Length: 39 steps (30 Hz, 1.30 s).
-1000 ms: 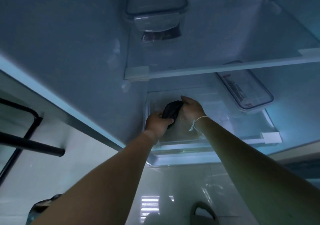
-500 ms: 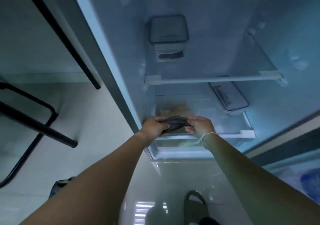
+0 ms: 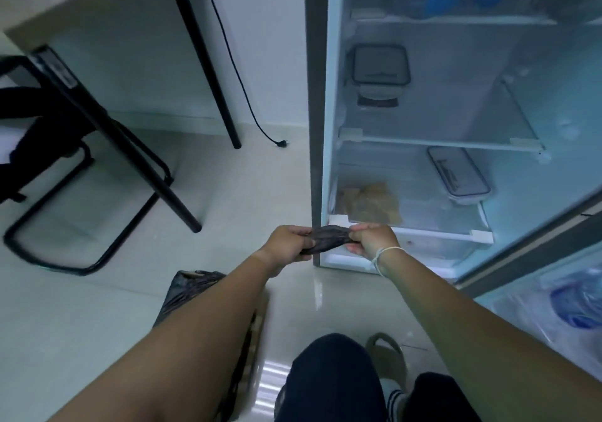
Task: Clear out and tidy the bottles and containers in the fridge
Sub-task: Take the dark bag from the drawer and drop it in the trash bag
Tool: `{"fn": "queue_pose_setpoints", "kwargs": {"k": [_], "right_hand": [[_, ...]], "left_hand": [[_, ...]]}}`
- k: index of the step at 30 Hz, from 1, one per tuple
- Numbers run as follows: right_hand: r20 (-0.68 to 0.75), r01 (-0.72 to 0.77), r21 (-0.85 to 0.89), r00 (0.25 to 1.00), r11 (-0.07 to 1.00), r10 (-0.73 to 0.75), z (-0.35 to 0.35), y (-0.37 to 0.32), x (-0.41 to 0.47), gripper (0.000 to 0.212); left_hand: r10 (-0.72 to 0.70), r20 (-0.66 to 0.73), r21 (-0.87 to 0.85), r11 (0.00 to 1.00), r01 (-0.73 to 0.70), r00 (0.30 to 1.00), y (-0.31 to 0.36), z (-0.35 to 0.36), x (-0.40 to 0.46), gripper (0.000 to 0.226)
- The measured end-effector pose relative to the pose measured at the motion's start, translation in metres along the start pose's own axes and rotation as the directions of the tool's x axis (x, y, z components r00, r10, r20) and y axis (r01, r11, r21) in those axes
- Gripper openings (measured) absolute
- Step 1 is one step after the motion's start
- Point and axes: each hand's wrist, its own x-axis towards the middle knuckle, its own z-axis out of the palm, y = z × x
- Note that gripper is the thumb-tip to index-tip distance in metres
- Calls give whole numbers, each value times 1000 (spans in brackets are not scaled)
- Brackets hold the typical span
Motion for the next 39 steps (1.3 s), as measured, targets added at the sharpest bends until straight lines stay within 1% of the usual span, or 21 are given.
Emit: {"fn": "queue_pose_setpoints", "kwargs": {"k": [3, 5, 7, 8, 10, 12, 17, 22, 24, 26, 29, 31, 33, 34, 36, 38, 39], "right_hand": [[28, 3, -65, 1000, 998, -1, 27, 8, -9, 28], [44, 8, -129, 999, 992, -2, 49, 16, -14, 21], [69, -21, -135, 997, 991, 30, 69, 22, -18, 20], [99, -25, -157, 994, 987, 41, 79, 25, -19, 20], [172, -27, -228, 983, 973, 67, 101, 30, -24, 31], [219, -19, -279, 972, 960, 83, 121, 36, -29, 34], [287, 14, -364, 953, 931, 98, 168, 53, -41, 34], [294, -43, -364, 943, 930, 159, 197, 71, -52, 34], [314, -10, -412, 937, 911, 152, 204, 76, -54, 33], [344, 18, -443, 927, 896, 151, 210, 77, -55, 35], [355, -8, -412, 920, 911, 169, 216, 76, -61, 36], [366, 1, -393, 918, 920, 155, 217, 73, -66, 35], [381, 28, -384, 915, 923, 131, 213, 67, -69, 34], [376, 38, -385, 919, 922, 120, 210, 64, -69, 35], [356, 60, -384, 930, 921, 88, 199, 58, -66, 36], [337, 76, -378, 940, 923, 61, 187, 51, -64, 35], [323, 79, -365, 945, 928, 47, 179, 47, -63, 34]], "left_hand": [[-27, -61, -25, 999, 25, 998, -16, -27, -9, 42], [-46, -105, -52, 998, 41, 993, -26, -46, -16, 43], [-62, -143, -78, 996, 52, 988, -37, -65, -22, 42], [-70, -164, -88, 995, 56, 984, -43, -74, -25, 42], [-93, -211, -123, 990, 68, 973, -54, -93, -31, 41], [-116, -247, -158, 984, 78, 962, -64, -111, -38, 41], [-164, -334, -202, 974, 100, 928, -89, -150, -54, 39], [-237, -411, -259, 956, 136, 881, -113, -176, -63, 33], [-241, -435, -260, 956, 136, 867, -119, -182, -66, 33], [-225, -481, -209, 968, 139, 847, -121, -188, -69, 32], [-218, -544, -138, 976, 170, 810, -124, -194, -70, 35], [-209, -537, -126, 978, 167, 817, -120, -192, -73, 34], [-191, -513, -129, 981, 145, 837, -113, -187, -74, 27], [-168, -508, -105, 986, 132, 845, -110, -185, -74, 24], [-126, -490, -56, 992, 114, 863, -104, -180, -70, 30], [-107, -470, -55, 994, 92, 876, -97, -173, -67, 21], [-94, -467, -50, 996, 81, 879, -91, -167, -65, 22]]}}
